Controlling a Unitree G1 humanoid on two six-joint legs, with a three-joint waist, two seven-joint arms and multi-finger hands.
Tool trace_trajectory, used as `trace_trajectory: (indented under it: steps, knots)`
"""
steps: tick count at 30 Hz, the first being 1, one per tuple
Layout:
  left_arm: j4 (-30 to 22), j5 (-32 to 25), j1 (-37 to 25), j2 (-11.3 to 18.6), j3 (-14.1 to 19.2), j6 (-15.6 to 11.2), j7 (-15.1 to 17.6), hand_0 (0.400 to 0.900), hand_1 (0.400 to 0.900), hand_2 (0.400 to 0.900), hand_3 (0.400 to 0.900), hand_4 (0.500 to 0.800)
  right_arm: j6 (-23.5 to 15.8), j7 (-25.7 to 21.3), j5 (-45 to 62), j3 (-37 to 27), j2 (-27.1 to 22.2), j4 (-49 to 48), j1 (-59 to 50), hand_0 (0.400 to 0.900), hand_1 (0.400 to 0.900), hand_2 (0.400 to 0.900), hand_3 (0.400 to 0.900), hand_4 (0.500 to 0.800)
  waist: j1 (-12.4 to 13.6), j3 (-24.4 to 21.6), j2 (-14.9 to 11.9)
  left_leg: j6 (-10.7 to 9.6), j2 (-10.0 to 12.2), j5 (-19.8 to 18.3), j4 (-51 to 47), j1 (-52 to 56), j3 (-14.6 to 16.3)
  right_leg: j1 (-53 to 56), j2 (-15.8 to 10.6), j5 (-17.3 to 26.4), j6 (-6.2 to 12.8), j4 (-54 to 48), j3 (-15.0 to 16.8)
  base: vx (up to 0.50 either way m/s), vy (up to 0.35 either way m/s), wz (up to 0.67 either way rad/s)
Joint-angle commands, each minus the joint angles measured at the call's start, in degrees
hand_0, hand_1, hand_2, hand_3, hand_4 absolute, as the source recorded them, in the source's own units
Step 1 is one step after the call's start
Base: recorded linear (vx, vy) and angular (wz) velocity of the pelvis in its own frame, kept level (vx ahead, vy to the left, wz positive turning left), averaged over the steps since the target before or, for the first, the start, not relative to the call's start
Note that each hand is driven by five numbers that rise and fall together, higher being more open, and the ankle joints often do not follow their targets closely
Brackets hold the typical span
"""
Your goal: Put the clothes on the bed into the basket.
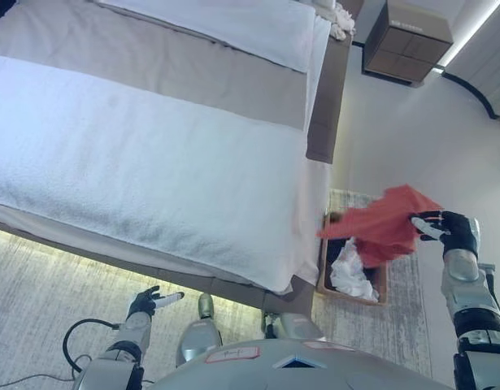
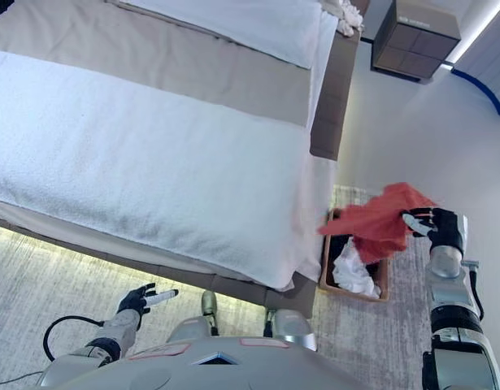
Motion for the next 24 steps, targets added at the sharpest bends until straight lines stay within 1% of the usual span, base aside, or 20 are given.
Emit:
trace_trajectory:
  steps: [1, 2, 3, 5, 6, 7, 8, 10, 12, 20, 21, 22, 24]
  knots:
    - [2.39, 2.33, -1.99, 1.43, -0.67, -1.24, 0.11, 0.9, 0.9, 0.9, 0.9, 0.8, -3.77, -2.51, 2.88, -1.68, -6.99, 6.18, -7.37, 0.4, 0.4, 0.4, 0.4, 0.5, 1.48, -2.6, -0.64, -0.28, 0.37, -5.79, 0.37, 3.83, -0.93, 3.38, -2.87, -3.02, 1.61, 3.18, 0.43, 0.03, 0.0, 0.01]
    - [2.39, 2.33, -1.99, 1.41, -0.61, -1.24, 0.11, 0.9, 0.9, 0.9, 0.9, 0.8, -3.8, -2.51, 2.91, -1.58, -7.03, 6.28, -7.5, 0.4, 0.4, 0.4, 0.4, 0.5, 1.44, -2.56, -0.62, -0.28, 0.37, -5.8, 0.37, 3.85, -0.93, 3.4, -2.87, -3.02, 1.61, 3.17, 0.44, 0.04, -0.003, 0.01]
    - [2.43, 2.08, -1.99, 1.28, -1.09, -1.24, 0.02, 0.9, 0.9, 0.9, 0.9, 0.8, -3.46, -1.97, 3.81, -0.64, -7.29, 9.87, -9.06, 0.4, 0.4, 0.4, 0.4, 0.5, 1.61, -2.8, -0.45, -0.31, 0.34, -5.86, 0.37, 4.07, -1.02, 3.66, -2.78, -3.04, 1.56, 3.14, 0.45, 0.0, 0.0, 0.0]
    - [2.25, 1.95, -2.02, 1.05, -1.39, -1.14, -0.12, 0.9, 0.9, 0.9, 0.9, 0.8, -3.16, -1.78, 4.02, 0.14, -7.46, 11.3, -10.01, 0.4, 0.4, 0.4, 0.4, 0.5, 1.65, -2.94, -0.33, -0.33, 0.31, -5.91, 0.37, 4.2, -1.05, 3.92, -2.75, -3.07, 1.55, 3.09, 0.46, 0.03, -0.005, 0.03]
    - [2.45, 1.77, -2.07, 1.03, -1.97, -1.25, -0.26, 0.9, 0.9, 0.9, 0.9, 0.8, -2.97, -0.65, 5.47, 1.35, -7.81, 17.24, -11.78, 0.4, 0.4, 0.4, 0.4, 0.5, 1.88, -3.18, -0.19, -0.4, 0.27, -5.91, 0.37, 4.3, -1.28, 4.22, -2.79, -3.16, 1.53, 2.98, 0.38, 0.03, -0.007, 0.05]
    - [2.45, 1.76, -2.08, 1.01, -1.91, -1.25, -0.26, 0.9, 0.9, 0.9, 0.9, 0.8, -3.04, -0.61, 5.52, 1.5, -7.85, 17.4, -11.96, 0.4, 0.4, 0.4, 0.4, 0.5, 1.81, -3.15, -0.16, -0.4, 0.27, -5.91, 0.37, 4.31, -1.3, 4.25, -2.79, -3.16, 1.53, 2.97, 0.36, 0.03, -0.016, 0.1]
    - [2.51, 1.65, -2.13, 0.91, -2.92, -1.39, -0.54, 0.9, 0.9, 0.9, 0.9, 0.8, -2.7, 0.85, 7.01, 3.2, -8.27, 24.2, -14.62, 0.4, 0.4, 0.4, 0.4, 0.5, 2.24, -3.34, -0.08, -0.52, 0.32, -5.89, 0.37, 4.37, -1.51, 4.61, -2.78, -3.27, 1.48, 2.85, 0.01, 0.02, -0.016, 0.07]
    - [2.6, 1.6, -2.04, 0.86, -3.05, -1.29, -0.59, 0.9, 0.9, 0.9, 0.9, 0.8, -2.58, 1.49, 7.14, 4.48, -8.38, 25.46, -16.02, 0.4, 0.4, 0.4, 0.4, 0.5, 2.25, -3.35, -0.04, -0.58, 0.32, -5.88, 0.37, 4.42, -1.57, 4.72, -2.76, -3.26, 1.46, 2.78, -0.03, 0.01, -0.018, 0.07]
    - [3.22, 1.99, -2.08, 0.87, -3.82, -1.17, -0.72, 0.9, 0.9, 0.9, 0.9, 0.8, -1.97, 3.06, 7.89, 6.45, -8.76, 31.09, -18.94, 0.4, 0.4, 0.4, 0.4, 0.5, 2.69, -3.55, 0.02, -0.73, 0.32, -5.81, 0.37, 4.25, -1.99, 5.12, -2.75, -3.27, 1.45, 2.42, -0.42, 0.02, -0.022, 0.11]
    - [2.92, 1.68, -1.66, 0.82, -4.56, -1.14, -1.13, 0.9, 0.9, 0.9, 0.9, 0.8, -0.65, 4.74, 8.29, 8.64, -10.8, 37.21, -23.38, 0.4, 0.4, 0.4, 0.4, 0.5, 3.36, -3.52, 0.36, -0.97, 0.18, -5.44, 0.37, 3.62, -2.88, 5.38, -2.83, -3.08, 1.32, 1.85, -1.26, 0.01, -0.01, 0.08]
    - [3.14, 1.83, -1.6, 0.72, -4.67, -1.0, -1.2, 0.9, 0.9, 0.9, 0.9, 0.8, -0.38, 4.65, 8.2, 8.52, -11.14, 38.45, -23.74, 0.639, 0.639, 0.639, 0.639, 0.644, 3.42, -3.59, 0.38, -0.98, 0.18, -5.45, 0.37, 3.57, -3.03, 5.47, -2.84, -3.09, 1.31, 1.73, -1.39, 0.01, -0.007, 0.07]
    - [3.17, 1.76, -1.56, 0.67, -4.79, -1.02, -1.22, 0.9, 0.9, 0.9, 0.9, 0.8, -0.28, 4.53, 7.84, 8.73, -11.41, 39.38, -24.21, 0.9, 0.9, 0.9, 0.9, 0.8, 3.5, -3.63, 0.43, -0.98, 0.12, -5.47, 0.37, 3.53, -3.17, 5.52, -2.85, -3.08, 1.31, 1.65, -1.53, 0.02, -0.006, 0.07]
    - [3.33, 1.8, -1.58, 0.52, -4.93, -0.92, -1.24, 0.9, 0.9, 0.9, 0.9, 0.8, 0.0, 4.53, 7.49, 8.91, -11.26, 40.14, -24.53, 0.9, 0.9, 0.9, 0.9, 0.8, 3.58, -3.75, 0.5, -0.99, 0.06, -5.51, 0.37, 3.54, -3.41, 5.73, -2.82, -3.16, 1.28, 1.54, -1.68, 0.02, -0.006, 0.07]
